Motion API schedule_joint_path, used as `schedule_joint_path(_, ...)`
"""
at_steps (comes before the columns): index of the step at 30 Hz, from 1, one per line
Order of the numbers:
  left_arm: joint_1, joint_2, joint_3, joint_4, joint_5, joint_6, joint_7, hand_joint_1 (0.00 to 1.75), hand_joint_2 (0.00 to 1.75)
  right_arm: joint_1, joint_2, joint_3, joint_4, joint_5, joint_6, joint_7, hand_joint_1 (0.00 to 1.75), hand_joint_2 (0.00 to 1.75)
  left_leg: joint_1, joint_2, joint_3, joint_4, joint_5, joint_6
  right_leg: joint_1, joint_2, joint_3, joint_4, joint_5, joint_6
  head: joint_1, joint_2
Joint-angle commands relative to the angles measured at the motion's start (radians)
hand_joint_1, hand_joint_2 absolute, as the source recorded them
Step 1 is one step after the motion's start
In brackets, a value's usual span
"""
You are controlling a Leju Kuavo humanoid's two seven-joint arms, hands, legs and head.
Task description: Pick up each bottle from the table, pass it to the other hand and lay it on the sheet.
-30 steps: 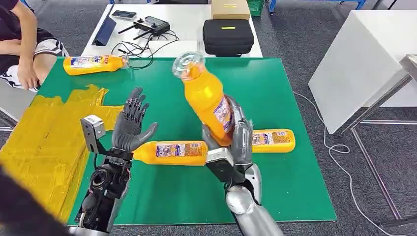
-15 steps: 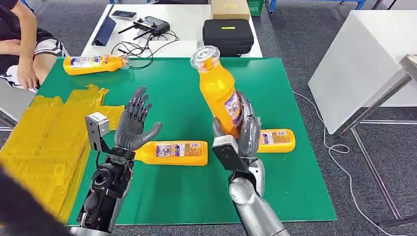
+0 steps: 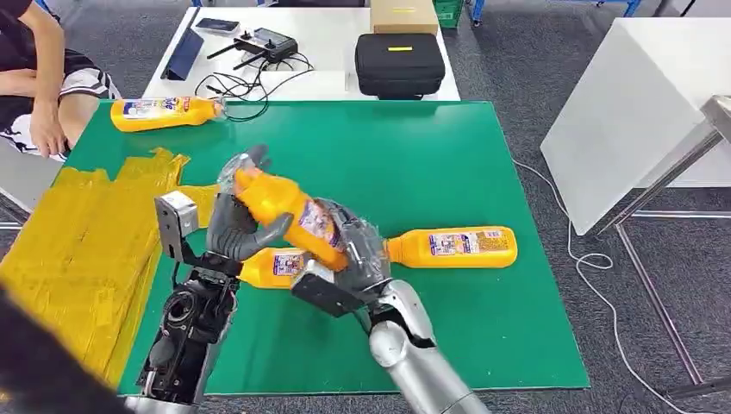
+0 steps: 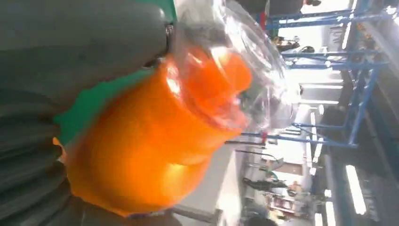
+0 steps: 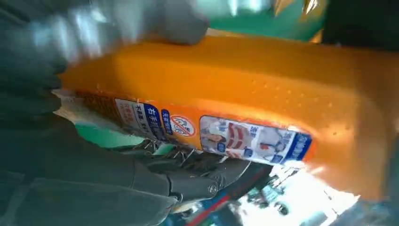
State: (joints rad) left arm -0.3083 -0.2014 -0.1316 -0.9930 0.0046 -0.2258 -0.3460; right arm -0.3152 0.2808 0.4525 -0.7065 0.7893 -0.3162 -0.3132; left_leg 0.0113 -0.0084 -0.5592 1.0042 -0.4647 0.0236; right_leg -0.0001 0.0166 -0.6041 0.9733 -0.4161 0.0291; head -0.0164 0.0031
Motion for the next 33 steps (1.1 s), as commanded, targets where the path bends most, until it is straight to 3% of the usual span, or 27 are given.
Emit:
schedule_joint_path(1,-0.055,0.009,-0.023,0.070,-0.002,-0.002,0.003,0.00,1.75,-0.054,0.006,0.127,0.096,0.037,0.015,0.003,1.75,1.75,0.000,0.000,0.006,-0.001,-0.001,0.000,0.000,-0.002,0.006,-0.001,-0.002,0.000,0.000,0.000)
schedule_joint_path(33,-0.089,0.010,-0.031,0.171,0.010,0.024,-0.025,0.00,1.75,-0.043,0.002,0.151,0.092,0.037,-0.037,0.003,1.75,1.75,-0.001,-0.001,0.005,-0.001,-0.001,-0.001,0.000,-0.003,0.006,-0.001,-0.002,0.000,0.001,0.000)
